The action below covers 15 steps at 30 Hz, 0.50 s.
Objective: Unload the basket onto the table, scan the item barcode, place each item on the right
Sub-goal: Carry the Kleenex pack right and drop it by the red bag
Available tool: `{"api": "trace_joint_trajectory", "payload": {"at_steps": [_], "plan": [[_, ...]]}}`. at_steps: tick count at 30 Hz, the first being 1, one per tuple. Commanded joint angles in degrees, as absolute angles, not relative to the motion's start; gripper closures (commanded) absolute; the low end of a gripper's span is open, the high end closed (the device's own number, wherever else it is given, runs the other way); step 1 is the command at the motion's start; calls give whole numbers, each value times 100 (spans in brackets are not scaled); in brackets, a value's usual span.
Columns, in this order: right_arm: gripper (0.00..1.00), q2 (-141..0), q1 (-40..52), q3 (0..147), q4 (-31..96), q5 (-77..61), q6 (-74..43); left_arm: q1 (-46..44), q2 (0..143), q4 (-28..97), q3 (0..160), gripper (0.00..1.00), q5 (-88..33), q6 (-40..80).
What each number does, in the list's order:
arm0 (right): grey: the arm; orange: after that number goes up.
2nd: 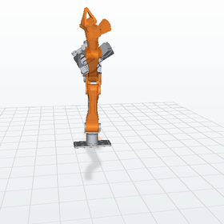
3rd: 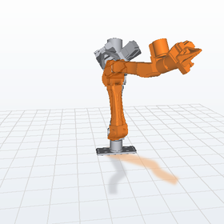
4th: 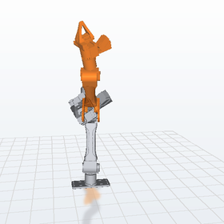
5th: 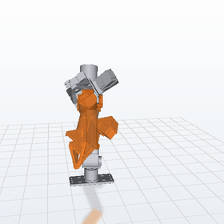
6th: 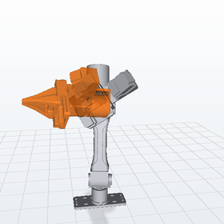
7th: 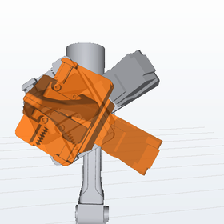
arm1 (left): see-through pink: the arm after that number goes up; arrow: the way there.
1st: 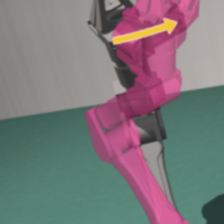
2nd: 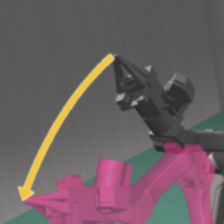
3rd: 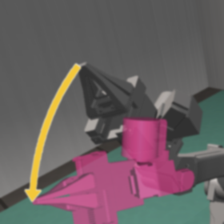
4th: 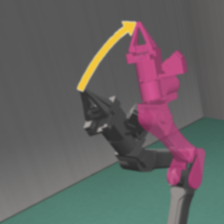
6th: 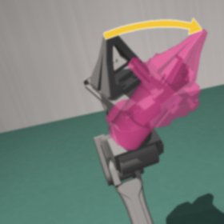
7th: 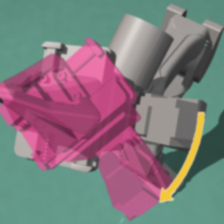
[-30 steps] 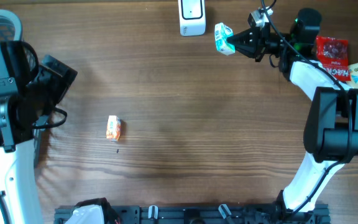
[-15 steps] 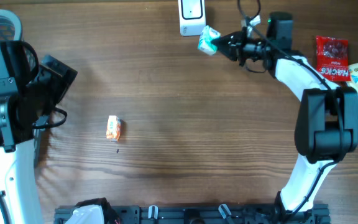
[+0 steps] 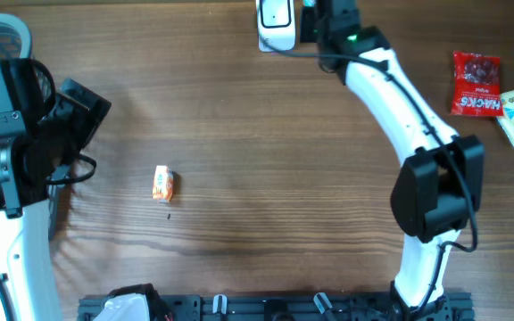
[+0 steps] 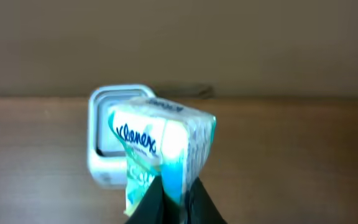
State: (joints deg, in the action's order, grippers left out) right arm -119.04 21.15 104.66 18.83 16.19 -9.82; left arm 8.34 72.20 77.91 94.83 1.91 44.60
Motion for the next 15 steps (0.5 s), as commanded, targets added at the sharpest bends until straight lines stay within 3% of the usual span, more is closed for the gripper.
{"api": "trace_joint_trajectory", "payload": {"at_steps": [1,5,10,15], "plan": [[95,-12197,2421,10580,1083,1798,-554,864,7227,7787,9489,0,287,4368],[95,-12709,2519,10580,32,904,-19,864,7227,7787,9489,0,287,4368],[96,-13526,2679,10575,-1076,1999,2838,864,7227,7787,9489,0,290,4368],[95,-13782,2709,10575,-1229,2314,4246,864,7227,7787,9489,0,287,4368]]}}
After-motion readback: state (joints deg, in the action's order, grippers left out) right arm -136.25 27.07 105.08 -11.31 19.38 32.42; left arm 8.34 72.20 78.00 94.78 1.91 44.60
